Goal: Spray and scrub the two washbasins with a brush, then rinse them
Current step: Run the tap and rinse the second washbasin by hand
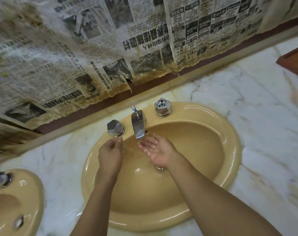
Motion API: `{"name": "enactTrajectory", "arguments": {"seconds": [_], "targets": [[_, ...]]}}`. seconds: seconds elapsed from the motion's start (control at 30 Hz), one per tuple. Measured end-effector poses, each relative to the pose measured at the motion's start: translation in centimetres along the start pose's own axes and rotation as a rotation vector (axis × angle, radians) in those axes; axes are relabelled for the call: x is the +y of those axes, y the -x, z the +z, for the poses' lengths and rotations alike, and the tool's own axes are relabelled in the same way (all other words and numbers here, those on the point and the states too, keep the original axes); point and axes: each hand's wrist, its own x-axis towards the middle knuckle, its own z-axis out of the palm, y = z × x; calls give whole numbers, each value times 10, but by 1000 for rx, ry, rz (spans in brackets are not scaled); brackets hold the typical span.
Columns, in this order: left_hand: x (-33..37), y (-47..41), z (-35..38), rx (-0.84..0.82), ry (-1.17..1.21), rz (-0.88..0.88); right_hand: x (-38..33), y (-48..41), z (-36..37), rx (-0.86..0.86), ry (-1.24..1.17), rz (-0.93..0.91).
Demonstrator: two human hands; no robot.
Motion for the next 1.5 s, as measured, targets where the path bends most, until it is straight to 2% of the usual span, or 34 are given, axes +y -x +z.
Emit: {"name": "enactTrajectory", "arguments": {"seconds": [0.07, 0.13, 0.23, 0.3, 0.47, 0.67, 0.77, 0.87, 0.93, 1.07, 1.17, 1.33, 1.5], "targets": [[-21, -11, -28, 7, -406, 196, 2, -1, 14, -25, -10, 23], [-42, -22, -53, -53, -707, 270, 1, 4, 21, -58, 62, 36], [-71, -28, -80, -147, -890, 244, -15, 23, 12, -56, 239, 40], [-91, -22, -89, -147, -917, 267, -35, 42, 6, -9, 282, -4], [-119, -9, -88, -16, -784, 212, -108, 67, 27, 25, 252, -275], [-122, -10, -89, 36, -674, 257, -147, 73, 89, 57, 800, -442], [-124, -11, -91, 42, -635, 270, -142, 61, 88, 234, 847, -641], [-126, -14, -92, 20, -616, 286, -114, 44, 55, 456, 649, -774], [-127, -15, -91, 21, -613, 292, -81, 32, 29, 468, 557, -650], [-129, -16, -90, 38, -602, 300, -19, 11, 4, 279, 354, -245], [-130, -15, -90, 49, -582, 284, 6, -1, 10, 176, 194, -102], [-130, -15, -90, 65, -555, 288, 5, 4, 22, 109, 221, -16], [-133, -16, -89, 72, -556, 303, -52, 35, 19, 135, 383, -96]]}}
